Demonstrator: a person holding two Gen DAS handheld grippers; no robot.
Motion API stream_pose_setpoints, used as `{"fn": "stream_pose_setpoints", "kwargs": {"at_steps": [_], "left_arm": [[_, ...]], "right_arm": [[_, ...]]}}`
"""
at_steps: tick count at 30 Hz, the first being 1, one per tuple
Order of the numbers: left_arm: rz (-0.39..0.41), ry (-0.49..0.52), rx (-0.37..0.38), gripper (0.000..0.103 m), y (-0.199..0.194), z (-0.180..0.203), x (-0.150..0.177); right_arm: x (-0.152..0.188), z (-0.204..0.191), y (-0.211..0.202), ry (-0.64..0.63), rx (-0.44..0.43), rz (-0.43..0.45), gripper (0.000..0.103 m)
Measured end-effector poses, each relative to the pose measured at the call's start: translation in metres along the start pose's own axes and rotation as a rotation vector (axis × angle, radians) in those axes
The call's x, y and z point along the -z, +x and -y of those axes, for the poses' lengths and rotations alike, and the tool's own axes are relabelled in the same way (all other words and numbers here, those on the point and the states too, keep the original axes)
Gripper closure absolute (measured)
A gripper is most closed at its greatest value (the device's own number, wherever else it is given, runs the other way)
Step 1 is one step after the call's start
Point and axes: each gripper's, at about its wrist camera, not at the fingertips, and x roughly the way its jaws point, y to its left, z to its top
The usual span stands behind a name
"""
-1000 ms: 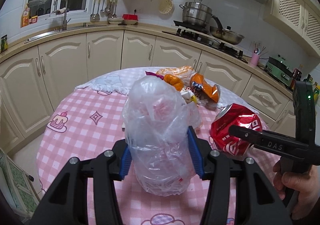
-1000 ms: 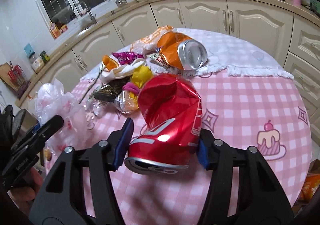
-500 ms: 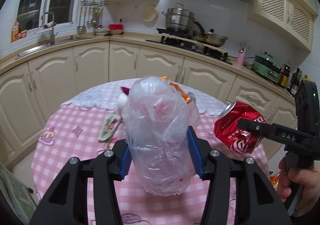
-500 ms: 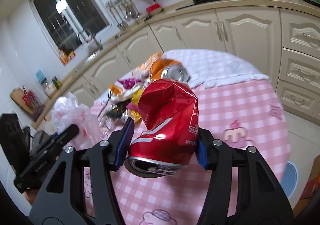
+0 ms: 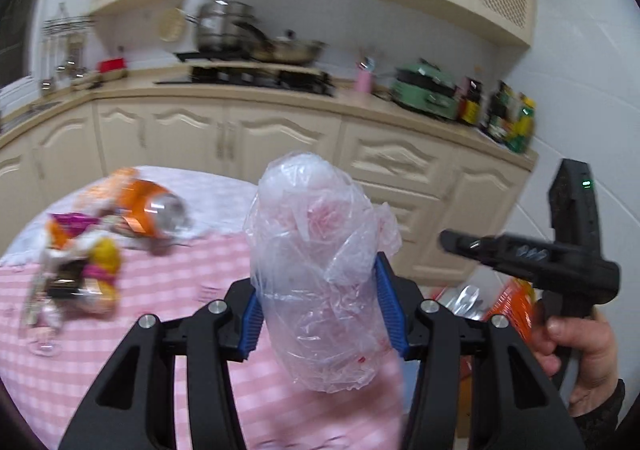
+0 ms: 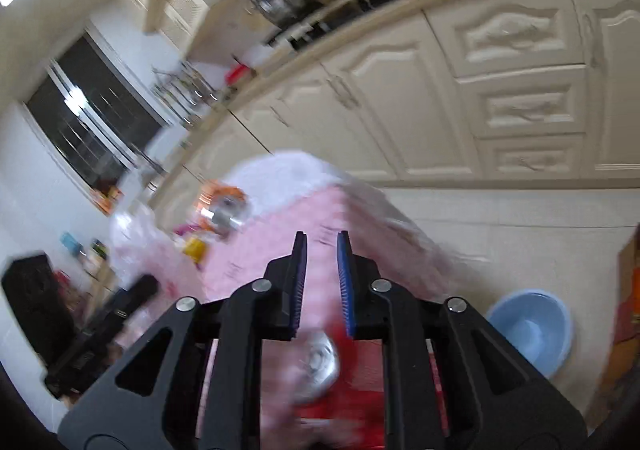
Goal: Collect trash
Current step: 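Carry bag and can to the blue bin and release both into it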
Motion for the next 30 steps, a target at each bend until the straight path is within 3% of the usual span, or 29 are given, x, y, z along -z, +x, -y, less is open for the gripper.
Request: {"fn": "stream_pose_setpoints", "kwargs": {"at_steps": [1,4,10,11,12,13,19,24,30], "left_arm": [[-0.016,0.004,0.006,0.054,0.009,0.007,0.002],[-0.046,0.008,0.022,0.054,0.020,0.021,0.010],[-0.080,0.100,0.042,0.054,0.033,0.053,0.019],[-0.090,0.111,0.051,0.054,0.036,0.059,0.021],[-0.104,0.126,0.065,0.053,0.041,0.068,0.024],[-0.113,0.135,0.078,0.053,0.044,0.075,0.026],[-0.208,0.172,0.137,0.051,0.081,0.120,0.047],[-0.319,0.171,0.146,0.046,0.125,0.147,0.073],[-0.449,0.208,0.146,0.041,0.191,0.175,0.111]], "right_arm": [[0.002,0.011,0.005,0.020,-0.003,-0.016,0.087],[0.009,0.052,0.006,0.086,0.097,-0.001,0.087],[0.044,0.135,0.004,0.248,0.169,-0.037,0.083],[0.049,0.145,0.004,0.274,0.173,-0.044,0.074],[0.058,0.159,0.001,0.304,0.200,-0.043,0.033],[0.062,0.166,-0.003,0.322,0.221,-0.030,0.008],[0.078,0.198,-0.023,0.356,0.287,-0.015,0.006],[0.079,0.209,-0.048,0.346,0.400,0.038,0.006],[0.082,0.230,-0.074,0.367,0.465,0.105,0.006]]}}
